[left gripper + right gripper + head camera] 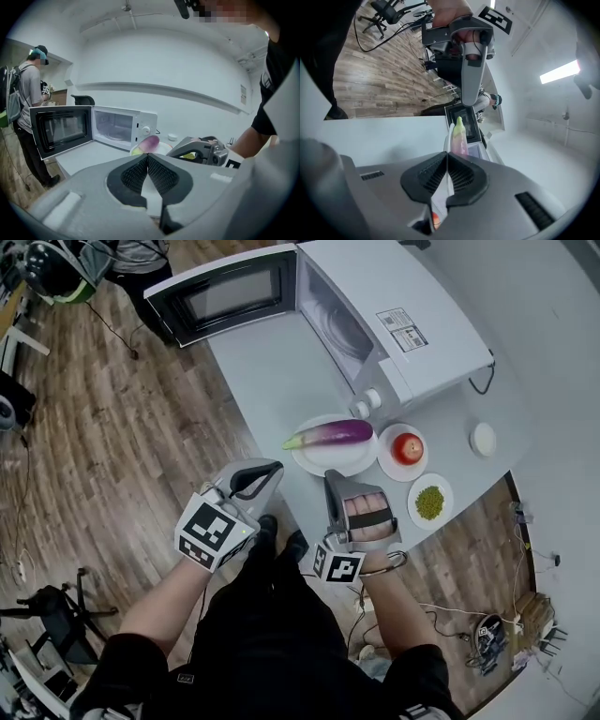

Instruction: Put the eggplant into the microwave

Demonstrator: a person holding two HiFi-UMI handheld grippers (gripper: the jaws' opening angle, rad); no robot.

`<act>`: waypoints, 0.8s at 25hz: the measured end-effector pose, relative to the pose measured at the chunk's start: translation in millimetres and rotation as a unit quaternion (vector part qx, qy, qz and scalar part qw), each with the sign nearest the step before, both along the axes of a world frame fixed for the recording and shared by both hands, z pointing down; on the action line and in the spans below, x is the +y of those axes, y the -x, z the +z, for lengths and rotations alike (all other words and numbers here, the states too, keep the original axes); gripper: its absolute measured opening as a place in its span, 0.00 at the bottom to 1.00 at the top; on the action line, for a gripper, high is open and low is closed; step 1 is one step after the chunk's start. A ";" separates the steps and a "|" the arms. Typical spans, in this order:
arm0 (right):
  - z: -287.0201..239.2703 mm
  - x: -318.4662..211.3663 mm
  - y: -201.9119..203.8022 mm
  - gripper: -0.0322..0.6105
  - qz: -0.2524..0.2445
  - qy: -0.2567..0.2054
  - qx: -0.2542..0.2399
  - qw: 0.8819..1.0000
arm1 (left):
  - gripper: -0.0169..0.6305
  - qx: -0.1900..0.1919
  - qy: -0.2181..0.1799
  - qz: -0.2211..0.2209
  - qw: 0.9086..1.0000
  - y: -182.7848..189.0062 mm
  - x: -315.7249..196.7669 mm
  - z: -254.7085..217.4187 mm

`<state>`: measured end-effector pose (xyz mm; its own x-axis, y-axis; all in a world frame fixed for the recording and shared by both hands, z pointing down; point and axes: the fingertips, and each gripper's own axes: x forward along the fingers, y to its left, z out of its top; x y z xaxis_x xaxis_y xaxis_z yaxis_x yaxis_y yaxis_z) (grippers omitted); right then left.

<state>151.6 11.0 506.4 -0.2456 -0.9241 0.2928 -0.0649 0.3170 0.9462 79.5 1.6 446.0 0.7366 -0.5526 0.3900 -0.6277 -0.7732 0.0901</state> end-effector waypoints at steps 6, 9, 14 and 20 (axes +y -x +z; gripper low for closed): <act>-36.6 -9.9 11.7 0.09 -0.023 -0.024 0.000 0.999 | 0.04 -0.001 -0.022 -0.019 1.000 14.8 5.3 -19.8; -48.6 -14.6 20.0 0.09 -0.031 -0.035 -0.003 0.999 | 0.04 0.006 -0.033 -0.032 0.999 23.3 6.6 -28.2; -64.2 -26.7 39.3 0.09 -0.030 -0.041 -0.004 0.999 | 0.04 0.011 -0.046 -0.033 0.998 43.6 2.5 -41.2; -80.5 -50.2 65.5 0.09 -0.006 -0.048 0.006 0.999 | 0.04 0.019 -0.063 -0.011 0.998 75.0 -20.8 -59.9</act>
